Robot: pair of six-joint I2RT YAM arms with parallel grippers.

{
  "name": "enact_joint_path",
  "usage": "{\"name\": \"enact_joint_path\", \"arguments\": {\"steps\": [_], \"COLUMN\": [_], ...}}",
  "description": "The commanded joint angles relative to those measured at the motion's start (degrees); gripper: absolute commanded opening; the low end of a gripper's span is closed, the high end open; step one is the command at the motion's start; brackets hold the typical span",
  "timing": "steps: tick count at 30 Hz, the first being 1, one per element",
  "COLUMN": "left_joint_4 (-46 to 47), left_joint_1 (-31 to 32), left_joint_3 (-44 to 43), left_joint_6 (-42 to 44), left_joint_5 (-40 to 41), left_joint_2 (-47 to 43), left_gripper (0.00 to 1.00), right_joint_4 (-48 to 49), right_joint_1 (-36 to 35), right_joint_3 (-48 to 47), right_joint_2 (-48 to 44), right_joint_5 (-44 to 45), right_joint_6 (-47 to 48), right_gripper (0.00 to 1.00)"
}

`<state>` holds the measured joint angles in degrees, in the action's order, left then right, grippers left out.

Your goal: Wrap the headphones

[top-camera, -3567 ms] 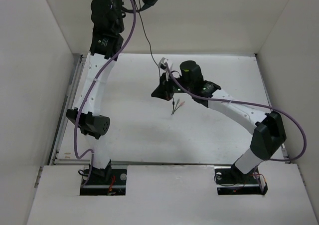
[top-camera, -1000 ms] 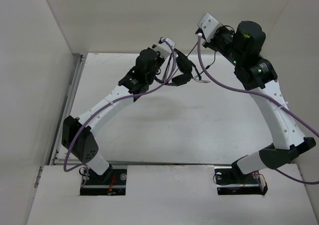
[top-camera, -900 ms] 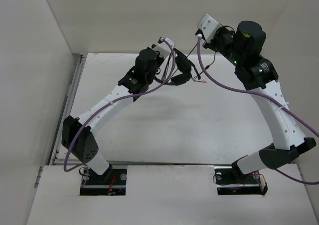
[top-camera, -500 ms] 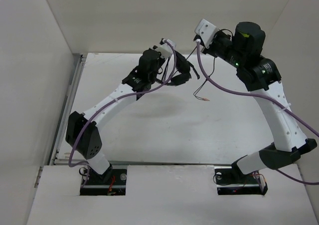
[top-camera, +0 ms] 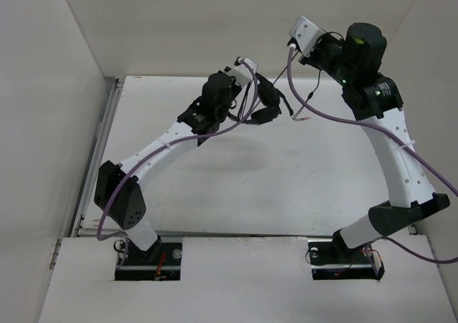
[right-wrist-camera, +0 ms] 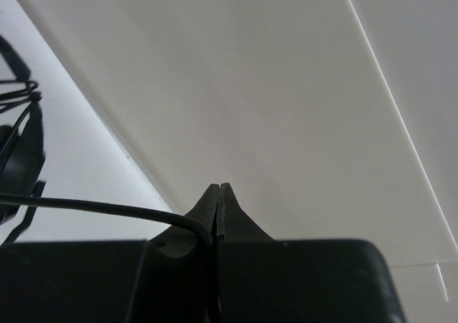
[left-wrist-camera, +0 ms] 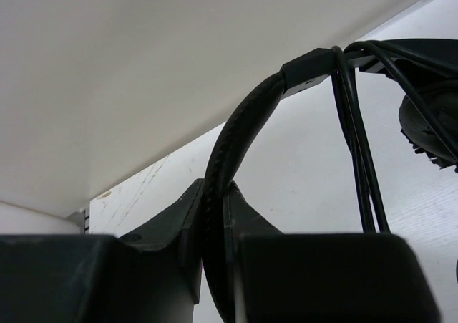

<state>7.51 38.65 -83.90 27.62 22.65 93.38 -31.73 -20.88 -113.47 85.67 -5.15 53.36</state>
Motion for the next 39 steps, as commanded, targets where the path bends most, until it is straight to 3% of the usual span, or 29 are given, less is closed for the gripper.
{"name": "enact_joint_path", "arguments": {"steps": [1, 22, 30, 39], "left_joint_4": [0.05, -2.23, -4.08, -6.1], "left_joint_1": [1.55, 7.7, 10.52, 11.48], "left_joint_3": [1.37, 0.4, -4.43, -13.65], "left_joint_6": [1.39, -1.42, -3.09, -4.5], "left_joint_5": [-1.29, -12.36, -17.03, -17.47], "left_joint_2": [-3.91, -11.38, -12.26, -11.21], "left_gripper": [0.0, 0.0, 0.0, 0.0], "right_joint_4": [12.65, 19.51, 19.6, 19.6], "right_joint_1": [0.98, 8.19, 8.27, 11.7], "right_joint_3": [-1.49, -2.1, -2.72, 0.79], "right_joint_2": [0.55, 13.03, 16.2, 16.37], "right_joint_5": [1.46, -2.32, -4.34, -12.06], "right_joint_6": [-0.98, -10.29, -14.24, -28.12], "right_gripper": [0.0, 0.0, 0.0, 0.03]}}
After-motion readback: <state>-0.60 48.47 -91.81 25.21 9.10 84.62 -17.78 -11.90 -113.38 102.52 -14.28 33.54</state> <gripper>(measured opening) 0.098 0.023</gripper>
